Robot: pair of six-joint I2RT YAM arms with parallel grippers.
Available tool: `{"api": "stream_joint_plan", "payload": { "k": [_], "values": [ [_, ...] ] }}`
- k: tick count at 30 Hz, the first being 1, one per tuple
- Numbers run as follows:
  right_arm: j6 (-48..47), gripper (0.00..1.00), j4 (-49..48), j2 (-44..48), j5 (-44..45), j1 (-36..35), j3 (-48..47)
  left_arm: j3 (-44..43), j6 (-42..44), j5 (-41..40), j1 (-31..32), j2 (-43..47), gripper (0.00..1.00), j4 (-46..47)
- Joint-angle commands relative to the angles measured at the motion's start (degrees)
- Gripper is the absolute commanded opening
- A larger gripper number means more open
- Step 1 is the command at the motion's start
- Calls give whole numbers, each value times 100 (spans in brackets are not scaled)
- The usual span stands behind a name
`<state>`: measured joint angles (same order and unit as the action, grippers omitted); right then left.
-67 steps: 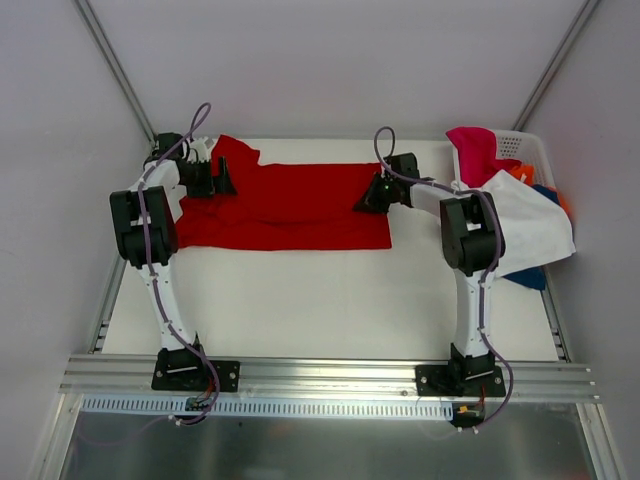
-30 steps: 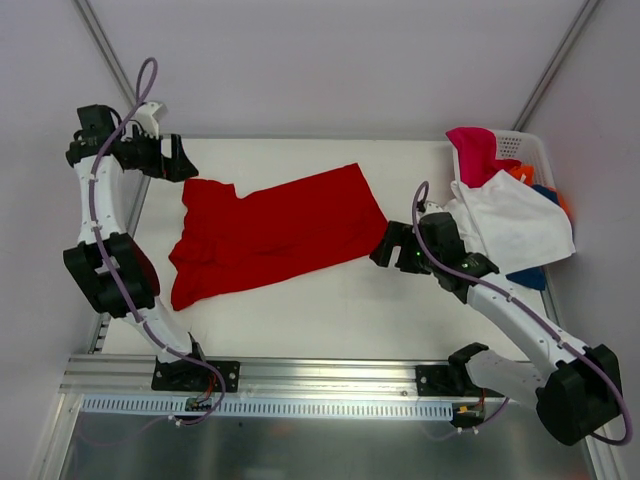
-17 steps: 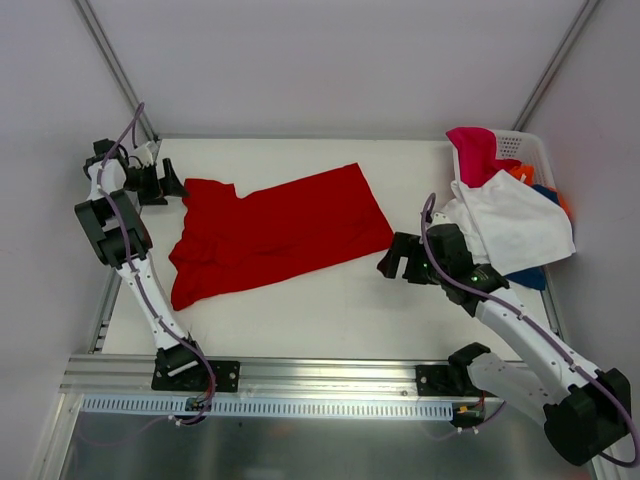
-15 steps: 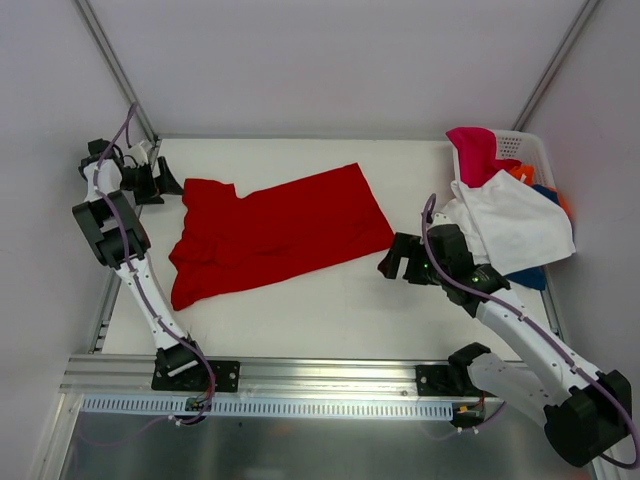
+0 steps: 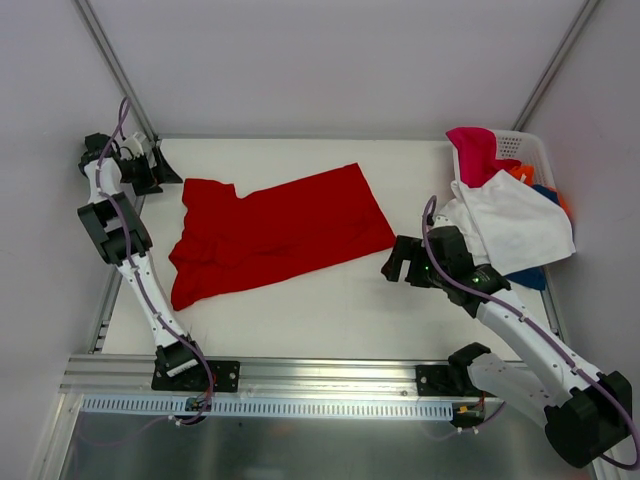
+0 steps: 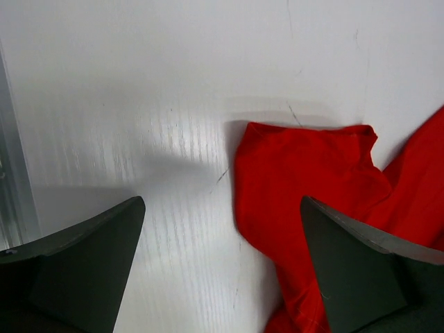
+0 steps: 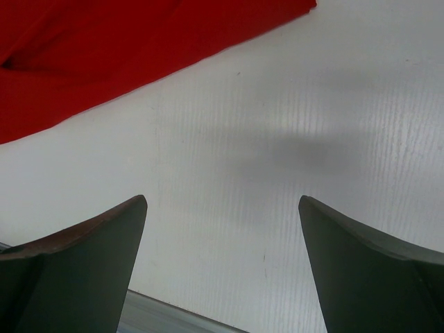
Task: Fold and stack the t-shirts
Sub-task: Fold the tshirt
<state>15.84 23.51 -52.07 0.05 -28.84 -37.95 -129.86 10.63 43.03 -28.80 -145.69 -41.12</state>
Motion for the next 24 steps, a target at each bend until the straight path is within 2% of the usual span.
{"api": "stream_joint_plan", "payload": {
  "k": [1, 9, 13, 19, 24],
  "values": [
    [60, 96, 163, 127, 293, -43, -151, -398, -246, 162, 111, -293, 98, 17],
    [130, 96, 330, 233, 372, -60, -159, -444, 403, -390, 585, -75, 99, 43],
    [148, 96, 339, 180, 381, -95, -230, -259, 440, -628, 901, 338, 99, 34],
    [174, 96, 312, 215, 346, -148, -221, -75, 519, -1313, 1174, 392, 99, -36],
    [95, 97, 514, 426, 530, -139, -212, 338, 589, -1200, 1236, 620, 99, -142]
  ]
}}
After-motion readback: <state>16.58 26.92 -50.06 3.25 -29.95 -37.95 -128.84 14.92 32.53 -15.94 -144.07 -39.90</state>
